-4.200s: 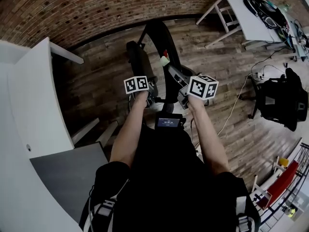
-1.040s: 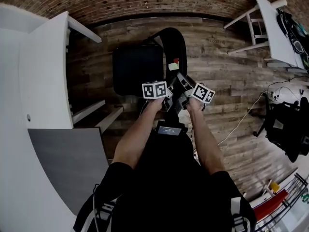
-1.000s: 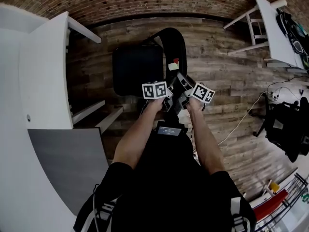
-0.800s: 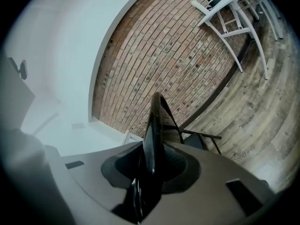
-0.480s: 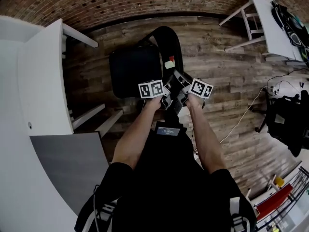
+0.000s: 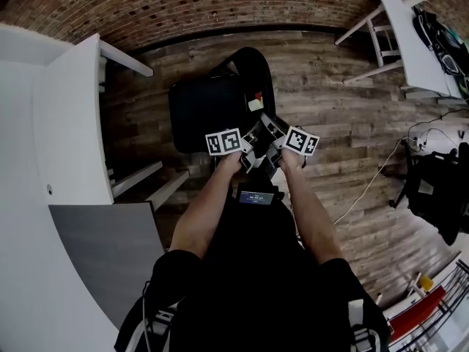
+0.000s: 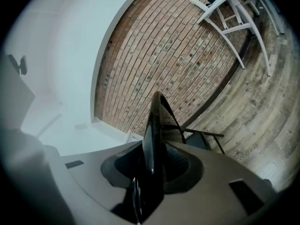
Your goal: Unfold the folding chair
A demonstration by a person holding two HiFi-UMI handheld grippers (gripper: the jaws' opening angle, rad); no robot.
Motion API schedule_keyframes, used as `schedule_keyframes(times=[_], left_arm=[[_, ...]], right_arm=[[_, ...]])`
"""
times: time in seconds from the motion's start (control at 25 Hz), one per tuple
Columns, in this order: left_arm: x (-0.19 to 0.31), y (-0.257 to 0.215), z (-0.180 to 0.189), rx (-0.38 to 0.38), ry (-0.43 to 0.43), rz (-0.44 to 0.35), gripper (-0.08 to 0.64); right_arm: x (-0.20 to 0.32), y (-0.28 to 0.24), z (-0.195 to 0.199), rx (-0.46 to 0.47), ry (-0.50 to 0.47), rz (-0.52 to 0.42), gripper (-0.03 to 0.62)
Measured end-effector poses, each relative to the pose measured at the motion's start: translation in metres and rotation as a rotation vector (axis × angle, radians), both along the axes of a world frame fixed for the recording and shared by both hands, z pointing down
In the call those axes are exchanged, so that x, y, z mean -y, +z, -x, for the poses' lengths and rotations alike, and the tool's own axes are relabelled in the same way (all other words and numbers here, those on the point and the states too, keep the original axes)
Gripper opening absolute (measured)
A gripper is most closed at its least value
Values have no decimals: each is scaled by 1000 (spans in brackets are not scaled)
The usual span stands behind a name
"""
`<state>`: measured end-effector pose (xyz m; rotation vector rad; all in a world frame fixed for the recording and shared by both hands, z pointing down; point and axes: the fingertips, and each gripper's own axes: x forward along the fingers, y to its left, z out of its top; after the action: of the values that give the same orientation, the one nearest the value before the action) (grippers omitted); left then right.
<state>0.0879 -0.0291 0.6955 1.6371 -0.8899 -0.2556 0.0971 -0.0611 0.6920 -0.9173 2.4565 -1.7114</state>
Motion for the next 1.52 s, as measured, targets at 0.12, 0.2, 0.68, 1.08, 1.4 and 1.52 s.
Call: schedule_keyframes(times=[0.12, 0.2, 0.68, 1.08, 1.4, 1.52], left_arm=[[-2, 0, 1, 4, -10, 1, 5], [-4, -1, 1, 6, -17, 0, 5], [-23, -21, -3, 9, -97, -48, 5], [-42, -22, -12, 34, -117, -30, 5], [-56, -32, -25, -36, -41, -63, 5], [-72, -40, -23, -80, -22, -90, 5]], right_arm=[[-2, 1, 1, 18, -5, 17, 109], [-4, 1, 2, 22, -8, 31, 109], [-9, -11, -8, 68, -27, 48, 110], [-20, -13, -19, 112, -47, 72, 109], [-49, -12, -45, 45, -14, 59, 109], [-69, -12, -60, 17, 30, 63, 109]])
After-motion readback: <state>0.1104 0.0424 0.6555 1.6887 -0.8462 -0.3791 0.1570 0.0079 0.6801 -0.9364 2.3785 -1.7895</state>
